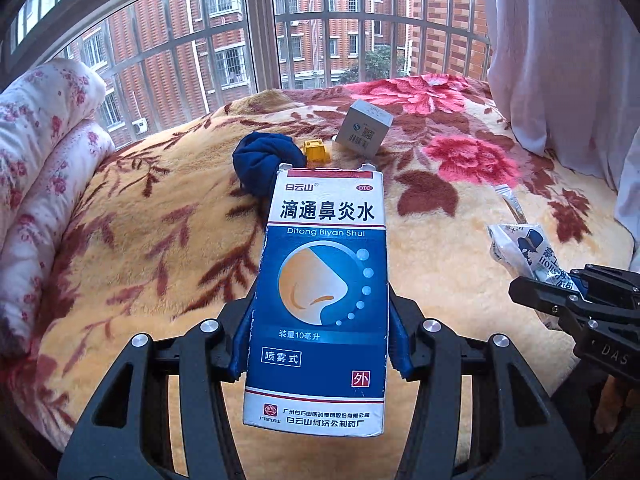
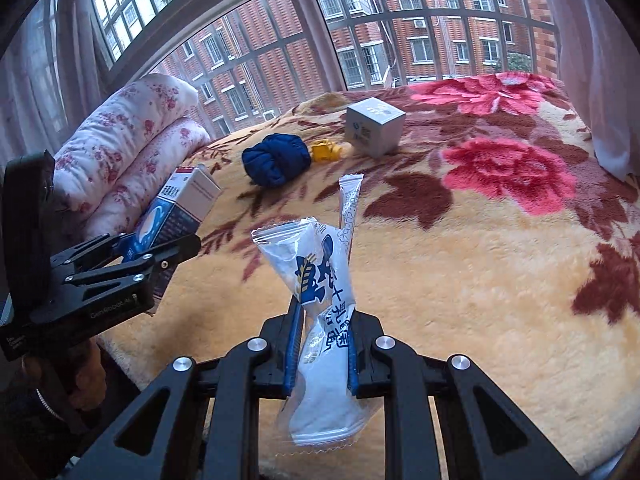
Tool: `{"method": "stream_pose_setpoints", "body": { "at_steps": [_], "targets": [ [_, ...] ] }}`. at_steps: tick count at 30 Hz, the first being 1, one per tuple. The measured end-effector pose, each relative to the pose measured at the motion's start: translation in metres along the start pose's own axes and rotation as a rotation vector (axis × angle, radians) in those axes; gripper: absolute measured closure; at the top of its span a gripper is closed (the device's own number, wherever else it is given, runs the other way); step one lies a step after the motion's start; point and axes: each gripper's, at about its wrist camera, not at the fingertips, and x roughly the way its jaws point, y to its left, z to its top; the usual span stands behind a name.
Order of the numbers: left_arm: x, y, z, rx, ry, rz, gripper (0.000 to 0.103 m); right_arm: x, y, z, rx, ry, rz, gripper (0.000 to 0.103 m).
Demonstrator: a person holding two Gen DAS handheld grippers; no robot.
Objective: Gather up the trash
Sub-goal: 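Carry the box and wrapper to the orange bucket and open both tools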
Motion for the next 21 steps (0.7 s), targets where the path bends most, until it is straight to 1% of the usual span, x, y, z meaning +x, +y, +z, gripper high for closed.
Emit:
{"method": "stream_pose_setpoints", "body": {
  "at_steps": [3, 6, 11, 13, 15, 17, 21],
  "targets": [
    [-0.017, 0.005, -0.024, -0.015, 0.012, -0.029, 0.052, -0.016, 0.019, -0.02, -0.009, -0.002, 0.025, 0.084],
    [-0.037, 0.006, -0.056, 0.007, 0.03, -0.061, 0.052, -0.031, 0.037, -0.046, -0.027, 0.011, 0.066, 0.084],
    [-0.064, -0.001, -0.115, 0.113, 0.051, -0.093, 0.051, -0.043, 0.07, -0.099, -0.095, 0.098, 0.151, 0.084],
    [-0.071, -0.002, -0.135, 0.153, 0.06, -0.109, 0.051, -0.043, 0.079, -0.118, -0.123, 0.13, 0.167, 0.084],
    [-0.073, -0.004, -0.153, 0.185, 0.089, -0.121, 0.051, -0.043, 0.087, -0.134, -0.162, 0.153, 0.156, 0.083],
    [-0.071, -0.004, -0.17, 0.202, 0.126, -0.123, 0.051, -0.039, 0.088, -0.149, -0.165, 0.195, 0.16, 0.083],
    [-0.054, 0.001, -0.199, 0.199, 0.241, -0.148, 0.051, -0.02, 0.082, -0.174, -0.143, 0.299, 0.154, 0.08]
  ]
}}
